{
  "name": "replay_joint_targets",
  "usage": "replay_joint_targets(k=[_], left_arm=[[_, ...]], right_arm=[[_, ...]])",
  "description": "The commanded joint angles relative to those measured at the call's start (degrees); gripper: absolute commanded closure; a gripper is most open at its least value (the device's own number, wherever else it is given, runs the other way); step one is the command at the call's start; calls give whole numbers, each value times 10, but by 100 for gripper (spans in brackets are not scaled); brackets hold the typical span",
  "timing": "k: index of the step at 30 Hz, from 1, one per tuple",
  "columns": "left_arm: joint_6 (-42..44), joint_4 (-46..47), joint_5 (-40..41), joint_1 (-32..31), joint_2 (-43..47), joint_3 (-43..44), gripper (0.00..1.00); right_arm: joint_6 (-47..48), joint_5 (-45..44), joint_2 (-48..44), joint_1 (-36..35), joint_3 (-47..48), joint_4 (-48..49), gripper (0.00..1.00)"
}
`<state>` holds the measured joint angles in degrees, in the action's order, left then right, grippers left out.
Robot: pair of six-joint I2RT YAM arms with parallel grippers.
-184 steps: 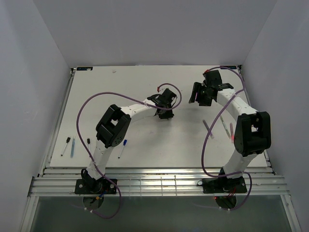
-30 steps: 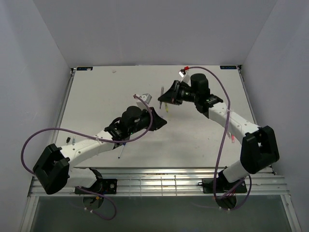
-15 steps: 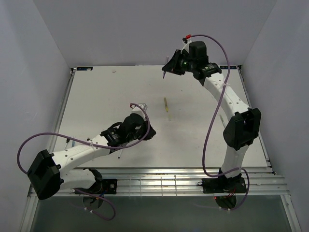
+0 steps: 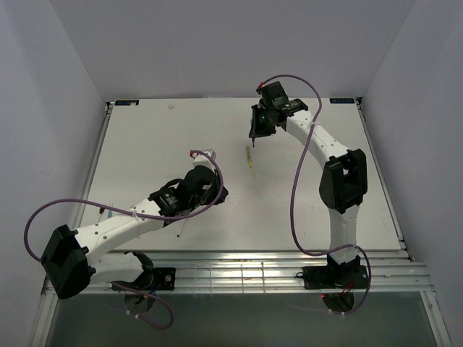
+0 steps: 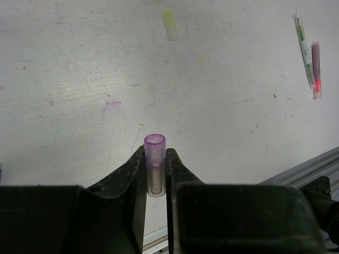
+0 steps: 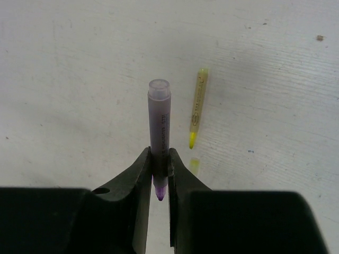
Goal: Open the pen caps
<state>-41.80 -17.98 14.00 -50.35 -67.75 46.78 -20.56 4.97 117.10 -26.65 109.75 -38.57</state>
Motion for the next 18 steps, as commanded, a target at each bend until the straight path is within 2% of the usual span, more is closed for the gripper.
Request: replay_joint_targets(k=[1, 5, 10, 18], left_arm=[[4, 0, 9, 4, 21, 6, 100], [4, 4, 12, 11, 19, -2, 100], [2, 7, 9, 17, 14, -4, 100], [3, 8, 2, 23, 17, -9, 100]], right_arm=[[27, -24, 20, -9, 26, -20, 92], [24, -18, 20, -23, -4, 13, 92], [13, -31, 63, -39, 36, -5, 92], [-1, -68, 111, -60, 47, -23, 92]])
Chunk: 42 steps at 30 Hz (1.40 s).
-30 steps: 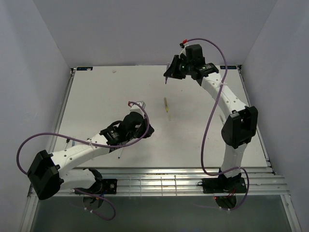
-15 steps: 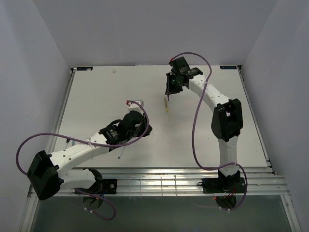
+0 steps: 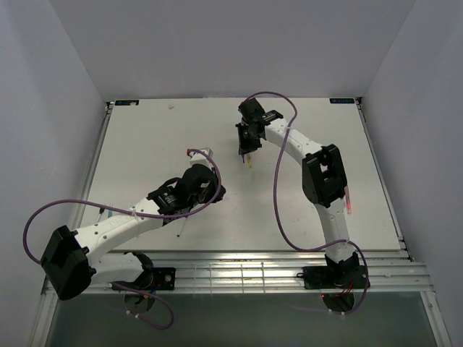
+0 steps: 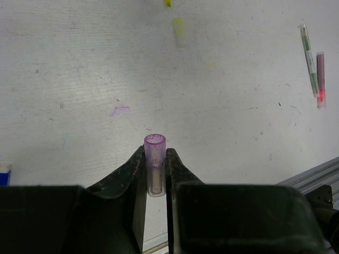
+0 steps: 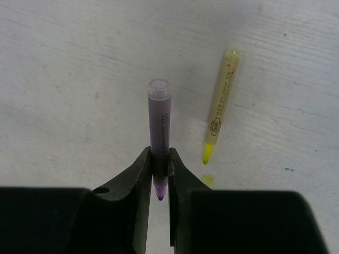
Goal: Open the pen caps
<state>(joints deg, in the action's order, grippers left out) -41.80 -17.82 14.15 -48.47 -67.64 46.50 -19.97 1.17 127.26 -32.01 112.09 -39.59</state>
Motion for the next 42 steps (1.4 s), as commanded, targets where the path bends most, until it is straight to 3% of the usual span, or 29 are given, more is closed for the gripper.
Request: replay_joint_targets(k=[1, 12, 42], left_arm=[[3, 8, 0, 5, 16, -6, 100], [3, 17, -16, 13, 14, -15, 100], [1, 32, -33, 23, 26, -31, 100]], right_arm=[[-8, -31, 12, -7, 25, -13, 92], [-7, -74, 47, -15, 46, -27, 92], [-10, -79, 91, -18, 61, -29, 88]])
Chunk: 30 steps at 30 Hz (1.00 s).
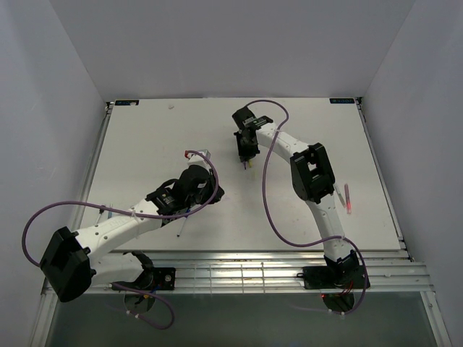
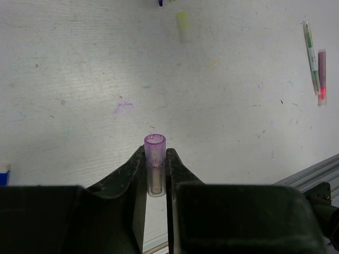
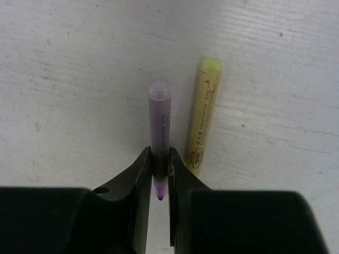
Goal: Open the pen caps
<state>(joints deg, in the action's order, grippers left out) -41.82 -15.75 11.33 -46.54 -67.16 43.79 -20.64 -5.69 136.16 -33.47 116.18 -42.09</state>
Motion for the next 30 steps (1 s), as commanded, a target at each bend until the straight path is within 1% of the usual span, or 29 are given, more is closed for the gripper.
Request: replay_joint_targets(k=[1, 6, 11, 12, 15, 24, 27, 29, 30], left_arm=[[2, 12, -5, 4, 21, -4, 100], [0, 15, -10, 4, 17, -4, 100], [-1, 18, -15, 5, 12, -5, 100], [-1, 19, -15, 6, 12, -5, 100], [-2, 18, -17, 6, 11, -3, 100], [-5, 19, -18, 6, 9, -5, 100], [-5, 26, -22, 7, 2, -5, 100], [-6, 37, -28, 7, -15, 0, 100], [-5, 38, -30, 8, -24, 12, 100]], right_arm=[[-3, -12, 3, -5, 20, -5, 87], [-1, -15, 8, -5, 19, -6, 83], [1, -13, 8, -5, 15, -5, 76], [1, -11, 8, -5, 15, -5, 73], [2, -9, 5, -5, 17, -4, 68], [6, -3, -2, -5, 19, 2, 65], [10, -5, -17, -5, 23, 3, 64], [12, -11, -38, -5, 37, -1, 63], [15, -15, -48, -5, 42, -6, 60]])
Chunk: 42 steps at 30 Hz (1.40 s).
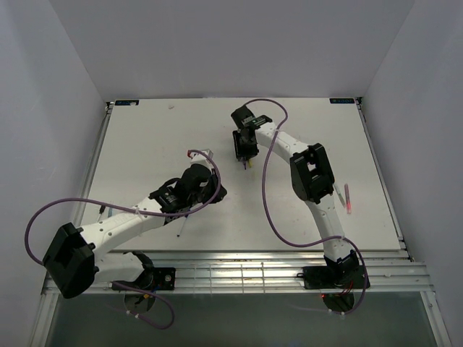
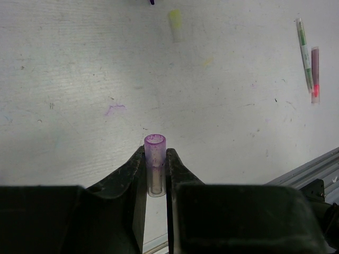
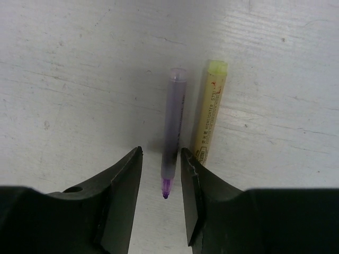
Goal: Open the pen caps
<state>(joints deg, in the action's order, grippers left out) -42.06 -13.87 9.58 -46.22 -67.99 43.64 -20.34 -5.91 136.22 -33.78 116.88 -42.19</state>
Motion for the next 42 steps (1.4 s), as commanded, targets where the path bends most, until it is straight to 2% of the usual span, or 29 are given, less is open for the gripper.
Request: replay_joint_targets(k=[1, 5, 8, 12, 16, 22, 28, 39, 42], left_arm=[[-5, 19, -14, 3, -39, 23, 100], [-7, 19, -18, 3, -95, 69, 100], [-26, 14, -8, 4, -131, 101, 100], [-48, -22, 1, 4, -244, 179, 100], [-54, -48, 21, 4, -330, 256, 100], [-60, -71, 44, 4, -398, 330, 100], [-63, -70, 51, 4, -450, 366, 100], [-62, -79, 50, 19, -515, 421, 100], [-64, -83, 50, 22, -522, 423, 94]], right_arm=[[14, -16, -67, -1, 49, -9, 58], [23, -24, -117, 6, 72, -32, 53], [25, -25, -181, 17, 52, -31, 50], [23, -16, -273, 47, -32, -18, 48], [26, 10, -378, 111, -131, 3, 47], [44, 75, -488, 210, -280, 57, 46], [71, 102, -520, 269, -329, 68, 46], [64, 118, -550, 278, -386, 91, 46], [64, 122, -555, 282, -393, 94, 46]])
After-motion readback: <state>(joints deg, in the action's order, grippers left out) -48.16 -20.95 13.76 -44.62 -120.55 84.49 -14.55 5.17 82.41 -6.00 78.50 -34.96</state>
